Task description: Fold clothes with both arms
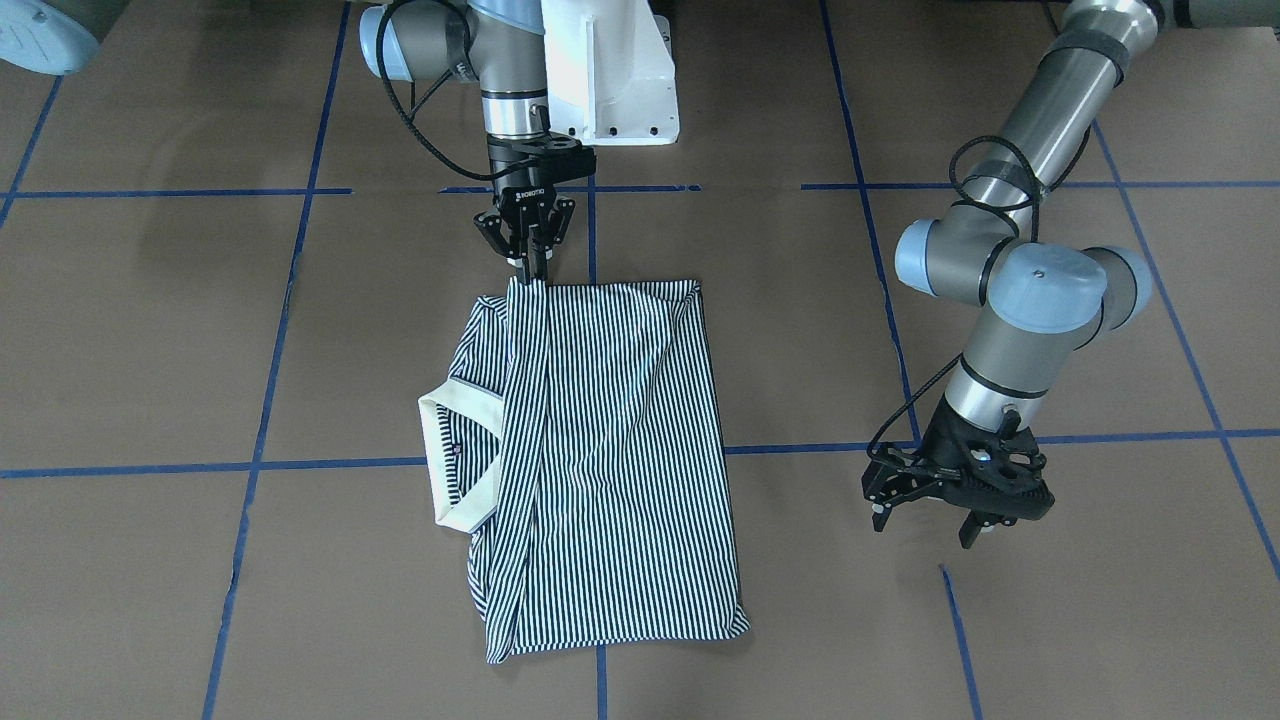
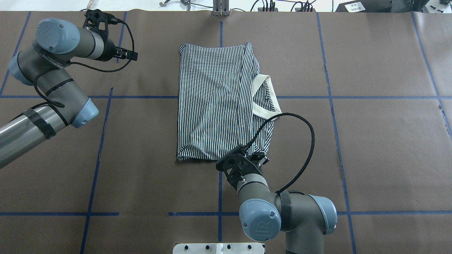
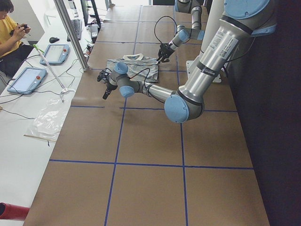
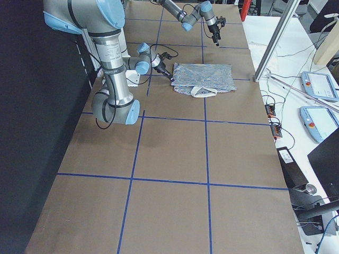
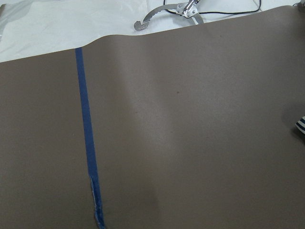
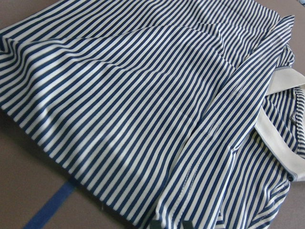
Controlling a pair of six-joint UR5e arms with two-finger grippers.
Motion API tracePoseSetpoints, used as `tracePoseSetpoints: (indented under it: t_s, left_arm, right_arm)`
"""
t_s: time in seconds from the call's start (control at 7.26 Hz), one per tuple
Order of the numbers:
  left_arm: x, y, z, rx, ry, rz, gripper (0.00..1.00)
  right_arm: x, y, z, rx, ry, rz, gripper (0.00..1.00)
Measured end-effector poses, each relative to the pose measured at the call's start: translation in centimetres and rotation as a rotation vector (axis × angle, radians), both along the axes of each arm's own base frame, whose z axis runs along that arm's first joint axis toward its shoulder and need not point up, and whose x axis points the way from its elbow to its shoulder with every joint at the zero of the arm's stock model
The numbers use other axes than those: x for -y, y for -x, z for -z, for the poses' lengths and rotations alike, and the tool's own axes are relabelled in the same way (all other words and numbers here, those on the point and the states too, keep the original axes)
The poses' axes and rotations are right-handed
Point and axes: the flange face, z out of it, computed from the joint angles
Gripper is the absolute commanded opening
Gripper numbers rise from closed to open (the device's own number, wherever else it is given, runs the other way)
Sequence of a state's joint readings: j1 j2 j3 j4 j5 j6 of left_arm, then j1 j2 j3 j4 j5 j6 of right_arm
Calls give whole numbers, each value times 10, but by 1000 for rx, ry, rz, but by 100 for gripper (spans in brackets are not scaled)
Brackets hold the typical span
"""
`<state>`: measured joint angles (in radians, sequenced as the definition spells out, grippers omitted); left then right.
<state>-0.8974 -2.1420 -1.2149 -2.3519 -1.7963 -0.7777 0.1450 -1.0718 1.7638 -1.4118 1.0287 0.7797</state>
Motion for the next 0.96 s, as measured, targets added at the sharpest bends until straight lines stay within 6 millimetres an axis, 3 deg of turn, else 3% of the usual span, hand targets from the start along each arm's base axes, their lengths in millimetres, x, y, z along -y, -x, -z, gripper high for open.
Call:
tracePoseSetpoints:
  t_s: [0.14, 0.96]
  left_arm:
    - [0, 0, 0, 0, 0, 0, 100]
    - [-2, -4, 1, -2, -1, -5, 100]
  right_arm:
    - [2, -2, 3, 0, -9, 2, 0]
    - [15, -12, 8, 50, -19, -22, 0]
